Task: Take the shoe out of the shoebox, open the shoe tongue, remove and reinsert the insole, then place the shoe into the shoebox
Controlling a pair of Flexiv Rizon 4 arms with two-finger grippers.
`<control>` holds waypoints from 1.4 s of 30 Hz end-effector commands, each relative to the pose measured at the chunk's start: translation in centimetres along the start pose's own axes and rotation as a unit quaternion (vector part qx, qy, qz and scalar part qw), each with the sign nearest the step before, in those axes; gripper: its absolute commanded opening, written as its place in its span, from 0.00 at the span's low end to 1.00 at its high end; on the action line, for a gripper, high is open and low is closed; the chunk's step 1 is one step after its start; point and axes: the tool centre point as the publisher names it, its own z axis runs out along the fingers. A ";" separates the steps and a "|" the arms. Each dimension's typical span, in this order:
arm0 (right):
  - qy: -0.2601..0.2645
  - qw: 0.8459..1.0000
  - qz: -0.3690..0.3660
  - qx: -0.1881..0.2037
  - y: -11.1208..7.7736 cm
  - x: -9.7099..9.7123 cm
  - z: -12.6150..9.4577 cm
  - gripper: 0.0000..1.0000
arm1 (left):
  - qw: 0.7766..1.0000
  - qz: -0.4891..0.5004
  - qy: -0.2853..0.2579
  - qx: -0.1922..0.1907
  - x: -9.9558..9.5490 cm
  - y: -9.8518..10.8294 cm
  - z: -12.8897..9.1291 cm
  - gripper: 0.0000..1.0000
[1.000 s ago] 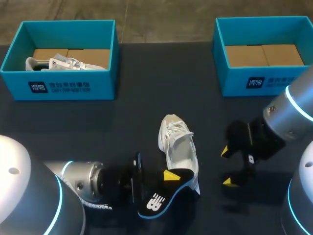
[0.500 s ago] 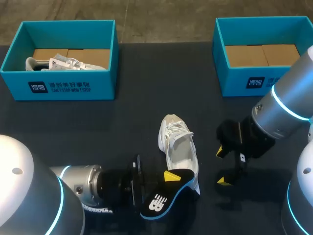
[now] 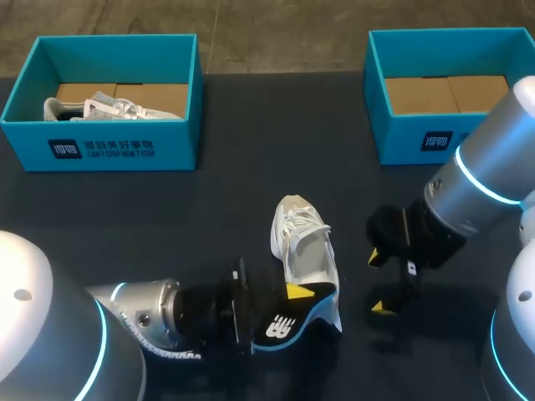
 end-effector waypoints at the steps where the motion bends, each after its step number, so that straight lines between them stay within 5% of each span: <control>1: 0.008 1.000 0.009 0.005 0.5 -1.0 1.0 1.00 | 1.000 -0.003 -0.007 -0.007 -0.3 0.1 0.7 0.00; 15: 0.008 1.000 0.014 0.000 0.3 -1.0 1.2 1.00 | 0.999 -0.044 -0.003 -0.011 -0.4 0.8 0.8 0.00; 42: 0.008 1.000 0.014 0.000 0.3 -1.0 1.2 1.00 | 0.994 -0.032 -0.049 -0.093 -1.8 4.9 -1.6 0.00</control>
